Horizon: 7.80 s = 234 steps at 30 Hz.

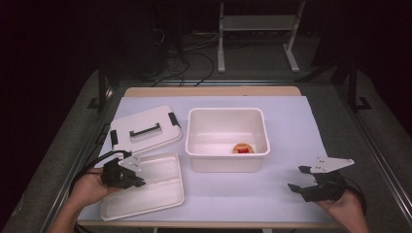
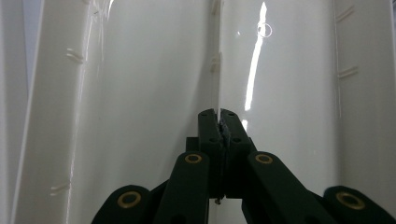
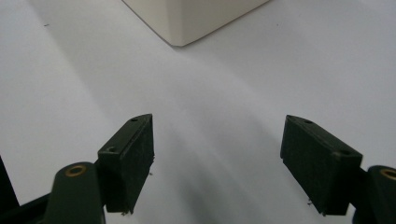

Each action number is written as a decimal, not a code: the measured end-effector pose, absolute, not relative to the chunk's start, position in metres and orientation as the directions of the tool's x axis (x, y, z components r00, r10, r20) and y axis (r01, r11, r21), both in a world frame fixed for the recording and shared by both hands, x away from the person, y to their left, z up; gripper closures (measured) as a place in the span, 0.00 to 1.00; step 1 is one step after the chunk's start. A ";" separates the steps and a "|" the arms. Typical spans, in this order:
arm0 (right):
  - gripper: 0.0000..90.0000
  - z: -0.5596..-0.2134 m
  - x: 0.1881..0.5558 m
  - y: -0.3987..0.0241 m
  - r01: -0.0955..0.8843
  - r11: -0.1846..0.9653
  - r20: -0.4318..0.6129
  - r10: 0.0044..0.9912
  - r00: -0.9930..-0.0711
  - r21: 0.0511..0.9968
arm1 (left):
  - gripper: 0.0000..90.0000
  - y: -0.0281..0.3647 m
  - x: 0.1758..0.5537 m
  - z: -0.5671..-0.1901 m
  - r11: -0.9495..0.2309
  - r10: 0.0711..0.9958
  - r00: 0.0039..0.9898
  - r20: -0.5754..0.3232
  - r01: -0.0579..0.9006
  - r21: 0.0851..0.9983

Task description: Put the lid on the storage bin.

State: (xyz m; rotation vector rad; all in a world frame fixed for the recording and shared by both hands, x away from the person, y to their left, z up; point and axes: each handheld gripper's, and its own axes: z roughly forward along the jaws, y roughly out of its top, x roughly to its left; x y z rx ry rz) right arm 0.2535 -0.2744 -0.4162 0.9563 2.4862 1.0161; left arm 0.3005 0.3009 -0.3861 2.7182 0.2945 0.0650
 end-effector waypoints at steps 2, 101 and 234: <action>0.28 -0.416 0.254 -0.274 0.471 0.530 -0.015 0.676 -0.737 0.705 | 0.99 0.302 0.299 -0.379 -0.890 0.213 0.977 0.005 0.192 0.414; 0.27 -0.417 0.257 -0.273 0.458 0.534 -0.020 0.666 -0.746 0.711 | 0.99 0.131 0.403 -0.235 -0.903 0.081 0.996 0.039 0.057 0.426; 0.27 -0.417 0.257 -0.272 0.455 0.531 -0.018 0.664 -0.747 0.715 | 0.80 0.154 0.432 -0.241 -0.849 0.147 0.986 0.078 0.085 0.522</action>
